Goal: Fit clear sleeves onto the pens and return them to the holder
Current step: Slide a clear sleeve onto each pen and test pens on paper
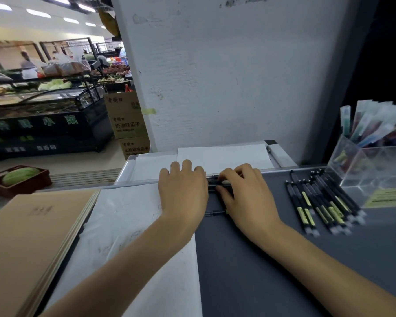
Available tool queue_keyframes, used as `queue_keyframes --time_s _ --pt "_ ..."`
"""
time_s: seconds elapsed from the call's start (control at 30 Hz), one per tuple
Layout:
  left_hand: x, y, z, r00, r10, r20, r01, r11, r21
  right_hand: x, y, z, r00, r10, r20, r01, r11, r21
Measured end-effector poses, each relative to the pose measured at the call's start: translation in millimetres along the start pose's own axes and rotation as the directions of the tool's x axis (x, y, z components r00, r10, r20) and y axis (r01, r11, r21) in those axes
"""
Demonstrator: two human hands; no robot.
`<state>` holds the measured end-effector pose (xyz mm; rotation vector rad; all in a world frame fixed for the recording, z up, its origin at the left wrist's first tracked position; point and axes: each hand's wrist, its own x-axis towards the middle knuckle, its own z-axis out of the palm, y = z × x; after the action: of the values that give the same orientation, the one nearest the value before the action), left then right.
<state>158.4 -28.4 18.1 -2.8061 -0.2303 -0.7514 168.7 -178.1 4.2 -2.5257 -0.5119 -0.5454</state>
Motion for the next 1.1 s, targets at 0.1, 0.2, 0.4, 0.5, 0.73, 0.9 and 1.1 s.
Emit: queue_keyframes --time_s 0.1,0.2,0.4,0.5,0.73,0.9,1.1 --pt "1 -4 -2 0.999 0.017 -0.042 -0.019 0.999 -0.047 1 1 0 1.000 -0.001 -0.001 0.001 1.000 0.013" --pt "-1 -12 -5 0.999 0.026 -0.037 -0.031 0.988 -0.152 3 3 0 1.000 0.003 -0.002 -0.003 0.999 0.038" --pt "-34 -27 -28 0.990 0.140 0.009 -0.124 0.904 -0.410 8 5 -2 1.000 0.009 0.013 -0.010 0.994 0.109" --pt "-54 -31 -40 0.963 0.254 0.093 -0.194 0.888 -0.416 8 4 -3 1.000 0.004 0.006 -0.005 0.995 0.095" --pt "-58 -35 -39 0.956 0.269 0.122 -0.205 0.901 -0.382 9 3 -13 0.999 0.051 0.005 -0.051 0.982 0.180" --pt "-50 -26 -32 0.975 0.203 0.086 -0.158 0.916 -0.368 12 4 -18 0.994 0.091 0.053 -0.101 0.970 0.223" --pt "-38 -19 -22 0.991 0.135 0.010 -0.124 0.933 -0.339 15 7 -19 0.991 0.125 0.055 -0.135 0.959 0.248"
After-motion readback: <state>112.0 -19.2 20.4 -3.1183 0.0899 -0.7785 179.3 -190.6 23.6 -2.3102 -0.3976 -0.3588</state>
